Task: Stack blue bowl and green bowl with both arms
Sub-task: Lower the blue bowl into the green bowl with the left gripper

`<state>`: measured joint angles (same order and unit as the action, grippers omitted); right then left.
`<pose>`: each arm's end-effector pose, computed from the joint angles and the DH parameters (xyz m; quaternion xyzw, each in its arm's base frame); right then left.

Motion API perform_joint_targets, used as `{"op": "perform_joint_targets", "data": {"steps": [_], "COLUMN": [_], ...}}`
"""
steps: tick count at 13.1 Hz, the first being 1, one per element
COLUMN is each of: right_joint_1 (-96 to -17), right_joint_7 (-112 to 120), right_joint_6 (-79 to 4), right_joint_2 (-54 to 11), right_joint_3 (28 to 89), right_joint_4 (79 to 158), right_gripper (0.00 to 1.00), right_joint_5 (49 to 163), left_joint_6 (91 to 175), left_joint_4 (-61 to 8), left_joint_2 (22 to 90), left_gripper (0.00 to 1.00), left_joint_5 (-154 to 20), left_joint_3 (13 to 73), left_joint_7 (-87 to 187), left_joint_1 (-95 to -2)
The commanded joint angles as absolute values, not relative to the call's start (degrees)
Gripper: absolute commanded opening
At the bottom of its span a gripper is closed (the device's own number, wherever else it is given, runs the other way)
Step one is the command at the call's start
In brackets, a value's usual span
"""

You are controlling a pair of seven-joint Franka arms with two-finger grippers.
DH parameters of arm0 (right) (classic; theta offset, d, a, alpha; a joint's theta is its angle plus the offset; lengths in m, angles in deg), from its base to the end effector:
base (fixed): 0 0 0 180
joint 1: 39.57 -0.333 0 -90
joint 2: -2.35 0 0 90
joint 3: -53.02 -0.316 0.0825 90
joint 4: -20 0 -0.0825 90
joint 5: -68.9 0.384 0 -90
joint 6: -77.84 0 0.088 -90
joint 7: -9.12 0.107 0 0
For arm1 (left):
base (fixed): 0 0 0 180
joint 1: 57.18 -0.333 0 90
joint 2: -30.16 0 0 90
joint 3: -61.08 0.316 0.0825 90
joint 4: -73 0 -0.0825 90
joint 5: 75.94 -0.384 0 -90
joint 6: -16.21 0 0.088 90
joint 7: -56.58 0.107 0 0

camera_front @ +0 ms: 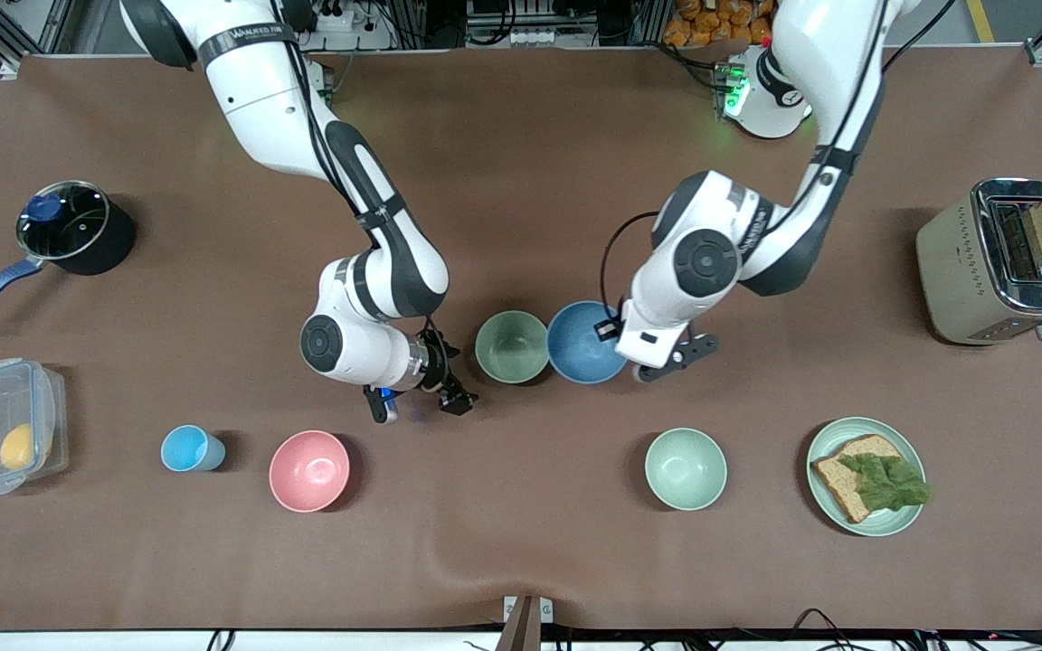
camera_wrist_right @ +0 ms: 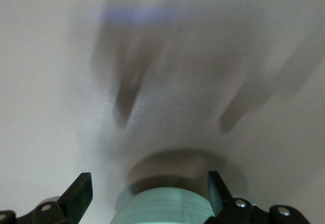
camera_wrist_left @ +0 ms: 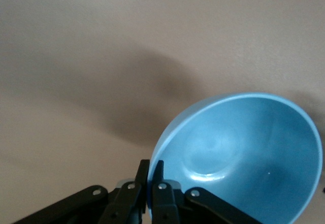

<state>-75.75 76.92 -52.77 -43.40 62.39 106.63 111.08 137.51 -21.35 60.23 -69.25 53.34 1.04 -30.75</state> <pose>0.6198 0.3523 0.1953 -0.8173 0.5345 0.1601 0.1441 0.5618 -0.3751 0.3078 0.9708 0.2235 -0.0766 0.0408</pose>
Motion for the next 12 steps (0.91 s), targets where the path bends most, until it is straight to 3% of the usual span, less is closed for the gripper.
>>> {"op": "perform_joint_targets", "data": {"steps": [1, 12], "right_joint_1": [-77.18, -78.24], "right_joint_7": [77.68, 77.06], "right_joint_6": [-53.38, -53.91], "right_joint_2": [-44.06, -44.50], "right_joint_3": [62.78, 62.78], "right_joint_4": [106.74, 107.36], "right_gripper": [1.00, 1.00], "right_joint_5": [112.32, 110.03], "left_joint_6": [139.60, 148.30], "left_joint_4": [-18.58, -17.18], "left_joint_2": [63.12, 67.78], "left_gripper": [0.00, 0.00], "left_joint_5": [-68.12, -67.59], "left_joint_3": [53.88, 53.79], "left_joint_7": [-2.74, -6.61], "left_joint_1": [-28.88, -22.81]}}
